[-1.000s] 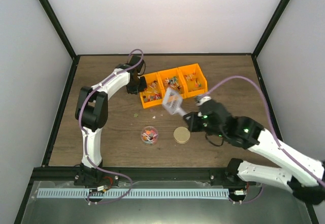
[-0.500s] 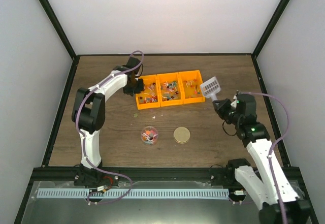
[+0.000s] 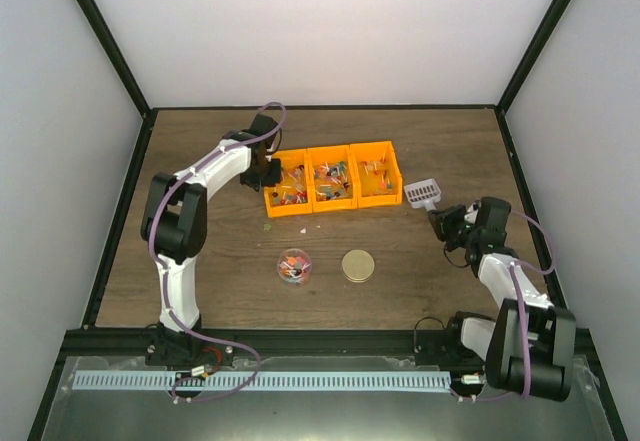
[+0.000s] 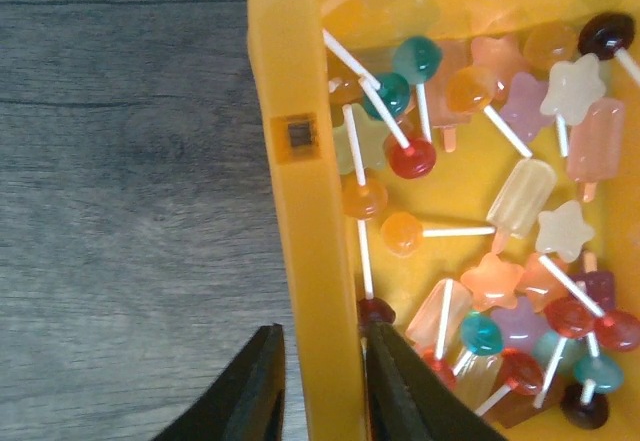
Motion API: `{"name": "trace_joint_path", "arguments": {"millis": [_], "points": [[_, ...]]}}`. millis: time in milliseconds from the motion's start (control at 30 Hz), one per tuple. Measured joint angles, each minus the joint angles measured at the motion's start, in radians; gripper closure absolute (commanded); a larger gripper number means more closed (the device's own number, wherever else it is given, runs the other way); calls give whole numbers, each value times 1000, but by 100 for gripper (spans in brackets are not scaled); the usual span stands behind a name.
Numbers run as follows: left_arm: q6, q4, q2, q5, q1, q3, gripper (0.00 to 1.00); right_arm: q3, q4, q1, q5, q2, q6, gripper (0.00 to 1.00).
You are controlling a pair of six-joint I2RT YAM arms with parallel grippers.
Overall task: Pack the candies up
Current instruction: Place the spatula at the center of the board, then pick up the bottle lid at the center of the board.
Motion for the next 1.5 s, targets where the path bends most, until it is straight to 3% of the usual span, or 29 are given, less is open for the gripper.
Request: {"name": "trace_joint_path", "arguments": {"millis": [267,500,600,833,1100,1233,1333,1433,1500], "points": [[22,-29,0,-26,1,-20,50,4,10,-1,6,57,-87,55],[29,-50,-25,-31,1,-20,44,14,-133,-1,77,13,-206,36],[28,-54,-46,-31,1,-19,39,37,-221,-1,132,-42,-260,34],[18,-51,-85,-31,1,-22,14,58,-381,-1,251,-129,-338,28],[-1,39,-228,-46,3,-116,0,66,-533,25,362,-220,-388,24],[-23,156,-372,-57,8,-229,0,136,-602,156,441,-249,-387,21],[-56,223,-459,-24,30,-295,0,198,-640,300,495,-225,-378,13],[-100,280,-478,23,68,-341,0,260,-690,466,550,-147,-360,2],[-121,309,-481,32,84,-388,0,314,-734,589,586,-60,-343,0]]}}
